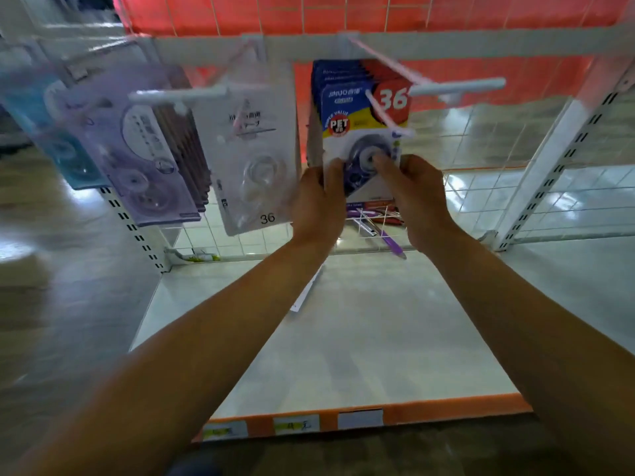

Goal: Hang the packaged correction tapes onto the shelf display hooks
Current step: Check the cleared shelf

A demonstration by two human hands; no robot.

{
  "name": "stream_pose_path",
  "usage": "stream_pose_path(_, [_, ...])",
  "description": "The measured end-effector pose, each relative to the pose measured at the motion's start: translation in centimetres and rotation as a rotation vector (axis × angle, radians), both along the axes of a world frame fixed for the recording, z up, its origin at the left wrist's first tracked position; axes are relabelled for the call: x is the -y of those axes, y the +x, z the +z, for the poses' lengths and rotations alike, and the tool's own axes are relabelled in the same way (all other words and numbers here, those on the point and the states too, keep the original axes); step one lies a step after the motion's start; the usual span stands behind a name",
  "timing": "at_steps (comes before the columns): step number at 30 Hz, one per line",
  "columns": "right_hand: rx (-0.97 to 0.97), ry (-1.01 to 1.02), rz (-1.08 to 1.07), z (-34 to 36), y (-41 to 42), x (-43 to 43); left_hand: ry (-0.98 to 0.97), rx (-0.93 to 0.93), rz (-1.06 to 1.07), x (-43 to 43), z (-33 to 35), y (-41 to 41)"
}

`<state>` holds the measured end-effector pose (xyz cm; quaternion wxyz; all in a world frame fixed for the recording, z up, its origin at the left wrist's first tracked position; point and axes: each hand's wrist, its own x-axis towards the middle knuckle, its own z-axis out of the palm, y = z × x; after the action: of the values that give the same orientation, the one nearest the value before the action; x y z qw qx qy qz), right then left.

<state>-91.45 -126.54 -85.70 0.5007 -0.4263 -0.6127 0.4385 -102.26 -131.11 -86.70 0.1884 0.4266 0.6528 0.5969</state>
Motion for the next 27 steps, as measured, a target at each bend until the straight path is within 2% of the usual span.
stream_pose_path(3, [0.07,0.002,-0.004,-4.4,-0.4,-0.5,-0.117,-0.09,0.014,1.0,-5.2,-1.3])
stream_pose_path(5, [0.151,-0.02,0.016,-8.5,-0.9,-0.3,-0.254,-0.225,-0.005,1.3,-9.9,-3.2])
stream_pose_path(9, [0.349,-0.153,0.016,-17.4,-2.1,0.6,-0.739,-0.765,-0.163,1.3,-18.7,-7.3])
stream_pose_path(11, [0.455,-0.202,0.067,-20.9,-2.7,2.0,-0.859,-0.964,-0.204,1.4,-21.8,-8.6])
stream_pose_path(13, [0.545,-0.219,0.136,-23.4,-3.2,3.3,-0.951,-1.02,-0.216,1.0,-24.1,-9.7])
stream_pose_path(15, [0.608,-0.211,0.19,-25.2,-3.5,4.2,-1.02,-0.953,-0.24,0.1,-25.9,-10.9])
stream_pose_path(18, [0.653,-0.195,0.227,-26.6,-3.8,4.7,-0.972,-0.934,-0.342,-0.9,-27.8,-12.1])
stream_pose_path(23, [0.715,-0.152,0.231,-27.6,-3.4,4.9,-0.612,-1.032,-0.288,0.7,-27.8,-10.9])
stream_pose_path(27, [0.811,-0.016,0.185,-27.0,-2.8,4.5,-0.517,-1.024,-0.402,3.5,-26.8,-9.5])
